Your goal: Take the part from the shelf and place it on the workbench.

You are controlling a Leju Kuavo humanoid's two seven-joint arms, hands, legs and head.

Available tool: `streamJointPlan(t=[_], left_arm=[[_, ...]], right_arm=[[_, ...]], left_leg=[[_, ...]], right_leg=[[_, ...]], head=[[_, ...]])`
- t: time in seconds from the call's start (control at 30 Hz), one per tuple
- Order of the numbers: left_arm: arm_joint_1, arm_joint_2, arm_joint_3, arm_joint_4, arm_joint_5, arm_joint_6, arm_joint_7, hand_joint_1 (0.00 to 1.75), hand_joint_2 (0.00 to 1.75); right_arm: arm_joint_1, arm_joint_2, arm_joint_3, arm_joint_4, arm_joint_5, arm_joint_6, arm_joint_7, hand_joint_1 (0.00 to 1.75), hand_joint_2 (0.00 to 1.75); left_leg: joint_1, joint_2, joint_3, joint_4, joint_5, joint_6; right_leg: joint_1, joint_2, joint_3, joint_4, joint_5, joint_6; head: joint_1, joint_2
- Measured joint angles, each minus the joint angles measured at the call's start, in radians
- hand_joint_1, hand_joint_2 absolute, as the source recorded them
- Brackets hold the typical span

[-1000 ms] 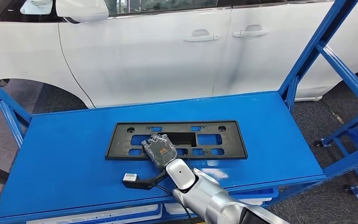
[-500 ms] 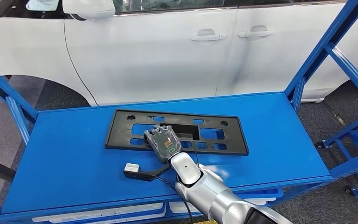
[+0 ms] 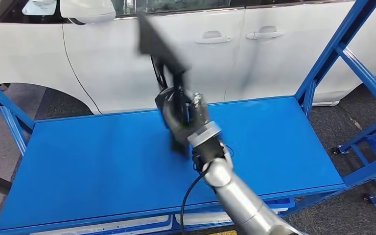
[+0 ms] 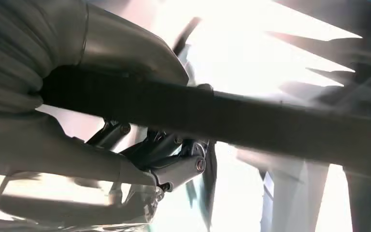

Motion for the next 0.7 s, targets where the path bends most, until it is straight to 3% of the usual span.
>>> streamJointPlan(t=[0.07,0.1,0.17,0.23,0.3,0.33,0.37,0.47,0.53,0.63,0.7], left_arm=[[-0.002,-0.001,0.010,0.000,0.012,-0.018,-0.015,0.00,1.75],[-0.002,-0.001,0.015,0.001,0.016,-0.024,-0.019,0.00,1.75],[-0.001,-0.002,0.020,0.000,0.020,-0.024,-0.025,0.00,1.75],[-0.002,-0.002,0.021,0.000,0.017,-0.013,-0.020,0.00,1.75],[-0.002,-0.002,0.025,0.001,0.019,0.000,-0.005,0.00,1.75],[-0.002,-0.002,0.029,0.001,0.021,0.007,0.005,0.00,1.75],[-0.002,-0.002,0.032,0.001,0.022,0.015,0.014,0.00,1.75],[-0.004,-0.003,0.036,0.001,0.018,0.045,0.036,0.00,1.75],[-0.006,-0.005,0.037,0.001,0.011,0.057,0.048,0.00,1.75],[-0.009,-0.005,0.036,0.001,0.003,0.063,0.058,0.00,1.75],[-0.010,-0.004,0.036,0.001,0.000,0.064,0.059,0.00,1.75]], right_arm=[[0.043,-0.029,-0.031,-0.134,-0.345,0.203,-0.005,1.75,1.75],[0.066,-0.039,-0.041,-0.188,-0.442,0.301,-0.003,1.75,1.75],[0.099,-0.055,-0.061,-0.274,-0.488,0.494,0.003,1.75,1.75],[0.124,-0.067,-0.075,-0.335,-0.446,0.633,0.010,1.75,1.75],[0.149,-0.077,-0.079,-0.372,-0.418,0.688,0.019,1.75,1.75],[0.159,-0.081,-0.080,-0.384,-0.410,0.696,0.026,1.75,1.75],[0.166,-0.085,-0.081,-0.392,-0.406,0.704,0.033,1.75,1.75],[0.165,-0.092,-0.079,-0.416,-0.400,0.718,0.053,1.75,1.75],[0.154,-0.097,-0.078,-0.426,-0.411,0.715,0.058,1.75,1.75],[0.133,-0.111,-0.077,-0.427,-0.437,0.703,0.059,1.75,1.75],[0.122,-0.117,-0.077,-0.427,-0.445,0.699,0.060,1.75,1.75]], left_leg=[[-0.004,-0.004,0.004,-0.017,-0.003,0.015],[-0.003,-0.005,0.002,-0.018,-0.001,0.023],[-0.003,-0.005,0.001,-0.023,0.004,0.036],[-0.002,-0.004,0.001,-0.026,0.007,0.045],[-0.003,-0.003,0.000,-0.025,0.008,0.048],[-0.003,-0.003,-0.001,-0.024,0.008,0.048],[-0.004,-0.004,-0.002,-0.022,0.008,0.049],[-0.007,-0.006,-0.004,-0.019,0.009,0.046],[-0.010,-0.006,-0.008,-0.018,0.012,0.038],[-0.011,-0.006,-0.013,-0.019,0.018,0.020],[-0.011,-0.005,-0.030,0.023,-0.025,0.011]], right_leg=[[0.003,0.002,-0.005,0.003,-0.001,0.010],[0.002,0.002,-0.007,0.003,-0.001,0.015],[-0.003,0.002,-0.020,0.028,-0.020,0.026],[-0.005,0.002,-0.067,0.129,-0.078,0.036],[-0.006,0.002,-0.133,0.263,-0.133,0.041],[-0.006,0.002,-0.151,0.295,-0.138,0.040],[-0.005,0.002,-0.148,0.287,-0.124,0.038],[-0.002,0.004,-0.053,0.095,-0.028,0.022],[0.004,0.005,-0.017,0.015,0.002,0.013],[0.003,0.003,-0.023,0.003,0.016,0.002],[-0.003,-0.002,-0.030,-0.009,0.033,-0.010]], head=[[0.000,0.000],[0.002,0.000],[0.005,0.000],[0.008,0.000],[0.009,0.000],[0.009,0.000],[0.010,0.000],[0.009,0.000],[0.009,0.000],[0.010,0.000],[0.008,0.000]])
